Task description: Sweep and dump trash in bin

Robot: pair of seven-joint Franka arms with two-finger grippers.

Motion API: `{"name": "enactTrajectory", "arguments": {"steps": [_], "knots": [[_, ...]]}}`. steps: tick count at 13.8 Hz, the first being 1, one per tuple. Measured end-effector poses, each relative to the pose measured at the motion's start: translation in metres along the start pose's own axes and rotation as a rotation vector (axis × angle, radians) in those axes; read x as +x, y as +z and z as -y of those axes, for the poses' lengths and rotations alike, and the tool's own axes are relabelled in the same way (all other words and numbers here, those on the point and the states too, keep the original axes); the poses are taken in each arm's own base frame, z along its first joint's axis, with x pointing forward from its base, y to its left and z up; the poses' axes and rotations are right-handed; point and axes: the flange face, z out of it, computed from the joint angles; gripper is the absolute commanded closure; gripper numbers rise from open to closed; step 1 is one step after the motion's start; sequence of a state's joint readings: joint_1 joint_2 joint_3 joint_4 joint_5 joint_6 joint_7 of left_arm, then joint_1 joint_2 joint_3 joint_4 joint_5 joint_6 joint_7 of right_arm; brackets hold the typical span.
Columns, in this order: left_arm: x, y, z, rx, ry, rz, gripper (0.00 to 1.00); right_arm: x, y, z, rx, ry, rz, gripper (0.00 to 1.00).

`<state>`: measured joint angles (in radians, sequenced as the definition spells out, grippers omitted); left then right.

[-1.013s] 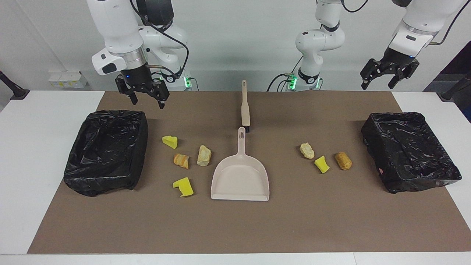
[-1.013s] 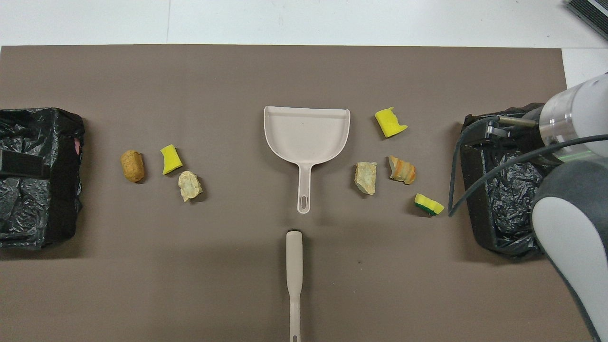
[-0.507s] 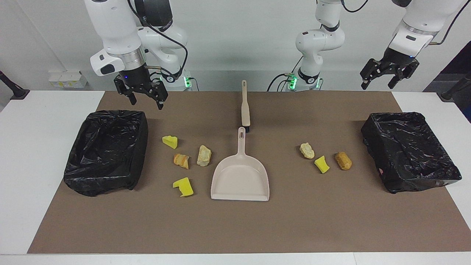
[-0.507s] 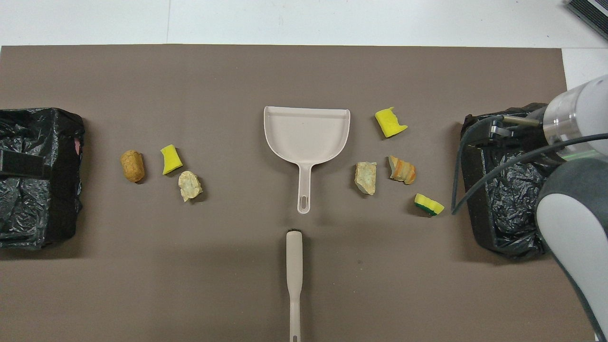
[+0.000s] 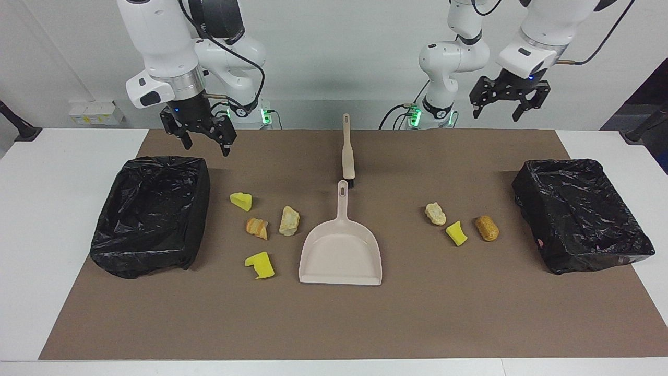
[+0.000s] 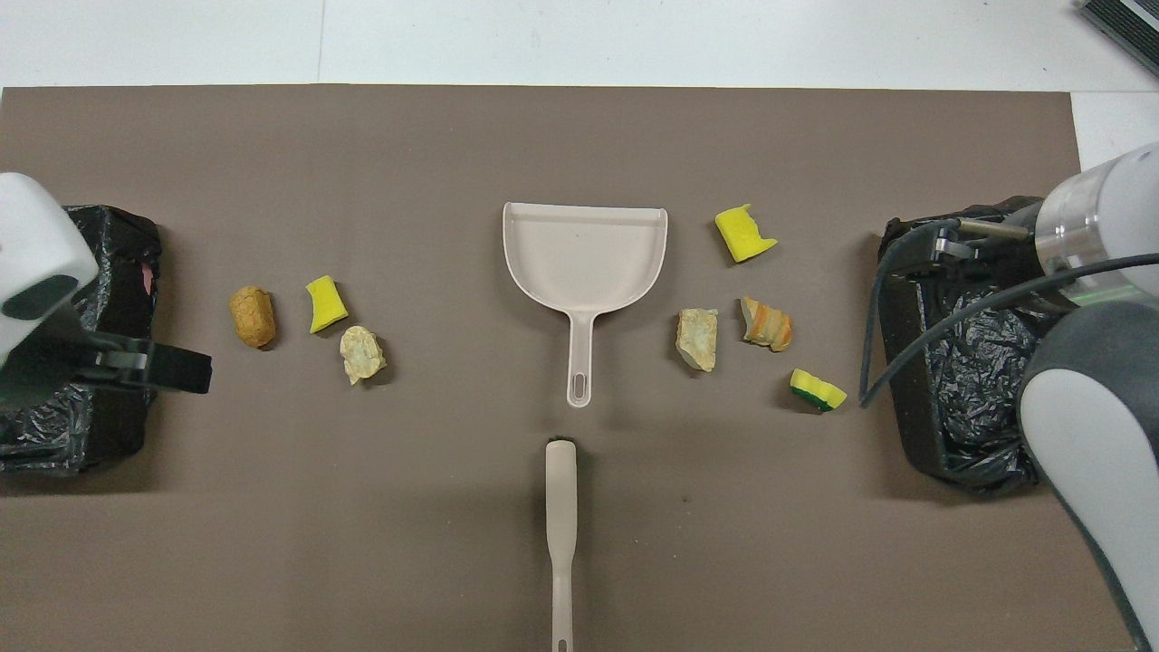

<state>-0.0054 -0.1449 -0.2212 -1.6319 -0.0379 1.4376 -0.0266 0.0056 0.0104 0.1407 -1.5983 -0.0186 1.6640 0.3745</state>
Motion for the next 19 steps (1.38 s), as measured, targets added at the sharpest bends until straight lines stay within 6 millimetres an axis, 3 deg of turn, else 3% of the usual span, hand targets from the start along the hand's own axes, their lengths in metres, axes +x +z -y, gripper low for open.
{"name": "enactTrajectory", "arguments": {"steps": [3, 5, 10, 12, 15, 17, 19], "knots": [[-0.034, 0.010, -0.074, 0.011, 0.055, 0.021, 0.00, -0.003, 0.011, 0.030, 0.009, -0.051, -0.007, 0.00], [-0.067, 0.032, -0.125, -0.048, 0.027, 0.015, 0.00, -0.003, 0.034, 0.059, 0.004, -0.099, 0.005, 0.00], [-0.139, 0.138, -0.241, -0.077, 0.002, -0.017, 0.00, 0.005, 0.103, 0.169, -0.028, -0.135, 0.003, 0.00], [-0.163, 0.178, -0.269, -0.071, 0.009, -0.017, 0.00, 0.001, 0.125, 0.210, -0.026, -0.114, 0.016, 0.00], [-0.190, 0.236, -0.291, -0.041, 0.043, 0.020, 0.00, -0.020, 0.170, 0.267, -0.032, -0.114, 0.029, 0.00], [-0.188, 0.265, -0.302, -0.046, 0.015, 0.024, 0.00, -0.033, 0.198, 0.295, -0.018, -0.104, 0.018, 0.00], [-0.186, 0.290, -0.315, -0.048, 0.000, 0.036, 0.00, -0.038, 0.221, 0.306, -0.006, -0.114, 0.014, 0.00]]}}
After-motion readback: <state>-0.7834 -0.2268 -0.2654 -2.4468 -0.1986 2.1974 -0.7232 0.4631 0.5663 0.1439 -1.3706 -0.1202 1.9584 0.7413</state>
